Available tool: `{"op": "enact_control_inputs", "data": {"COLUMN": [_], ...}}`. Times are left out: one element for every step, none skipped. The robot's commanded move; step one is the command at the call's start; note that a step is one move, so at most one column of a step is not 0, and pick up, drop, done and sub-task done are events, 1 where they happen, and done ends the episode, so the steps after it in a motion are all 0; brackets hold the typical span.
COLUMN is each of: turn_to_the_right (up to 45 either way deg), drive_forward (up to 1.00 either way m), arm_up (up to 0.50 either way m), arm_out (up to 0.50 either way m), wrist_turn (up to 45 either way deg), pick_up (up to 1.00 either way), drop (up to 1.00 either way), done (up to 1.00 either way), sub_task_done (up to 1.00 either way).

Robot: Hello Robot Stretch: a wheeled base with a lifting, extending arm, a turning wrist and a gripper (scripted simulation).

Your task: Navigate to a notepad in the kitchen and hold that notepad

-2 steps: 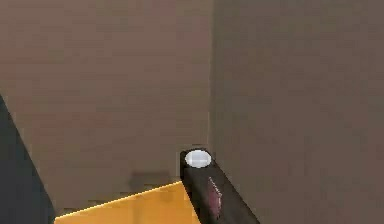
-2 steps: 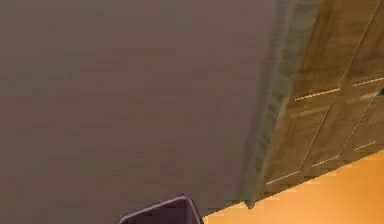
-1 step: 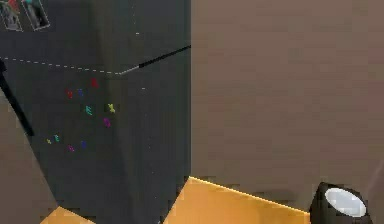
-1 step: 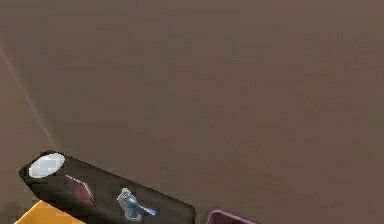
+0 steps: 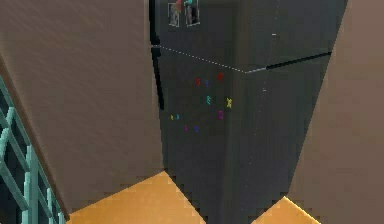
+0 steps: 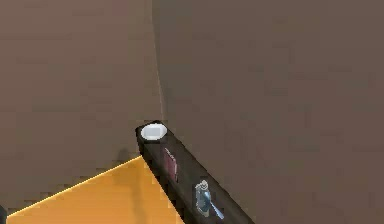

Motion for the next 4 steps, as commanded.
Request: {"op": "enact_control_inputs", "data": {"turn_to_the_right": [0.0,0.0,0.0,0.0], "drive_forward": [0.0,0.0,0.0,0.0], "arm_up": [0.44,0.0,0.0,0.0], "arm_out": [0.0,0.5,0.0,0.0], "wrist_turn": [0.0,0.0,45.0,45.0], "pick_up": [0.0,0.0,0.0,0.0], "drop": [0.0,0.0,0.0,0.0], "done": [0.0,0.0,0.0,0.0], "sub_task_done": [0.0,0.0,0.0,0.0]}}
